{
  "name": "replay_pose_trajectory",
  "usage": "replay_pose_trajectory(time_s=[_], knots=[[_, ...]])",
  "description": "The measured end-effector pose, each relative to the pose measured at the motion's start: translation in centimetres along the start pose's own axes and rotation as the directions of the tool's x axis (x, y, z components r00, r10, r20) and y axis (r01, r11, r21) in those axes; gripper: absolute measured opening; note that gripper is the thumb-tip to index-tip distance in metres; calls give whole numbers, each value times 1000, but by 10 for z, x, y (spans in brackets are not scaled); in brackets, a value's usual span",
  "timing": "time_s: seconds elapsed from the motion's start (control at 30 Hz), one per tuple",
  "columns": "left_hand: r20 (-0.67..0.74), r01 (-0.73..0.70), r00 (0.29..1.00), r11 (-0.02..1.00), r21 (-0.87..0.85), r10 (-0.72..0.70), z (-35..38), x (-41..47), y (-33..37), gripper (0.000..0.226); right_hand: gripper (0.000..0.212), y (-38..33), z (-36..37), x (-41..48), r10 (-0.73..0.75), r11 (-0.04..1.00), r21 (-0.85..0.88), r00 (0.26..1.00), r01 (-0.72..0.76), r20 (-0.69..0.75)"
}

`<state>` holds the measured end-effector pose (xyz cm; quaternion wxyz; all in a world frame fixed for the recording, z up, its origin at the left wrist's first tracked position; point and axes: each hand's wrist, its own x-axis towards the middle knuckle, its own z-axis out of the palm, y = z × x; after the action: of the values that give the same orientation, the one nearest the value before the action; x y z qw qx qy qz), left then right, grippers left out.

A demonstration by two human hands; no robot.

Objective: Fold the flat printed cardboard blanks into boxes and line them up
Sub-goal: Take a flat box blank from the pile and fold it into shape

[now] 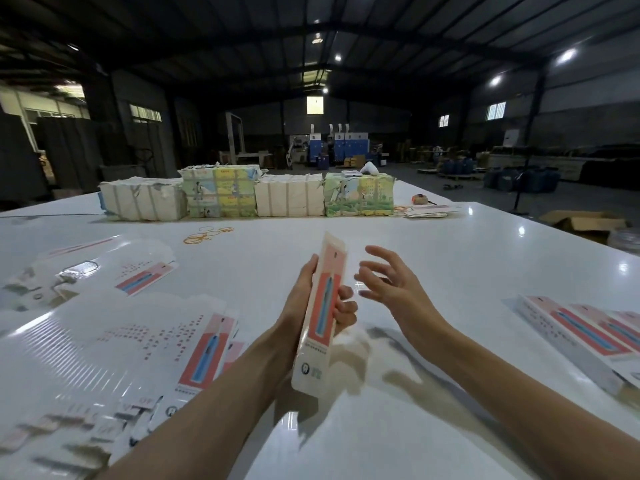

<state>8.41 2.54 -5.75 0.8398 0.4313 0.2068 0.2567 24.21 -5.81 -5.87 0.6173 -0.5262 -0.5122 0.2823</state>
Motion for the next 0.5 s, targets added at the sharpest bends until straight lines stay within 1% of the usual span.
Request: replay_pose_trajectory(time_s=[0.07, 0.1, 0.13, 0.2, 0.33, 0.4, 0.43, 0.5], knots=[[-27, -48, 998, 995, 85, 51, -4, -1, -2, 61, 55, 3, 5, -3, 0, 1000, 25, 998, -1, 63], [-16, -51, 998, 995, 83, 53, -2, -1, -5, 64, 53, 3, 7, -4, -10, 1000, 18, 997, 8, 79], [-3, -38, 999, 998, 42, 38, 1, -2, -8, 68, 52, 3, 9, -5, -23, 1000, 14, 997, 22, 78], [11, -31, 999, 999, 9, 31, 3, 0, -13, 71, 51, 4, 9, -6, -33, 998, 60, 997, 29, 65], [5, -42, 999, 982, 186, 42, -3, 4, -13, 66, 50, 4, 2, -7, 36, 972, 229, 996, -55, 84], [-24, -27, 999, 969, 244, 33, 3, 2, -14, 65, 49, 2, 0, -7, 41, 968, 245, 997, -57, 68], [-57, -54, 996, 959, 278, 72, 5, 4, -15, 62, 48, 2, -2, -7, 32, 975, 219, 998, -42, 53], [-118, -180, 962, 901, 394, 244, 5, 9, -20, 50, 48, 1, -4, -5, 2, 990, 141, 1000, -6, 26]])
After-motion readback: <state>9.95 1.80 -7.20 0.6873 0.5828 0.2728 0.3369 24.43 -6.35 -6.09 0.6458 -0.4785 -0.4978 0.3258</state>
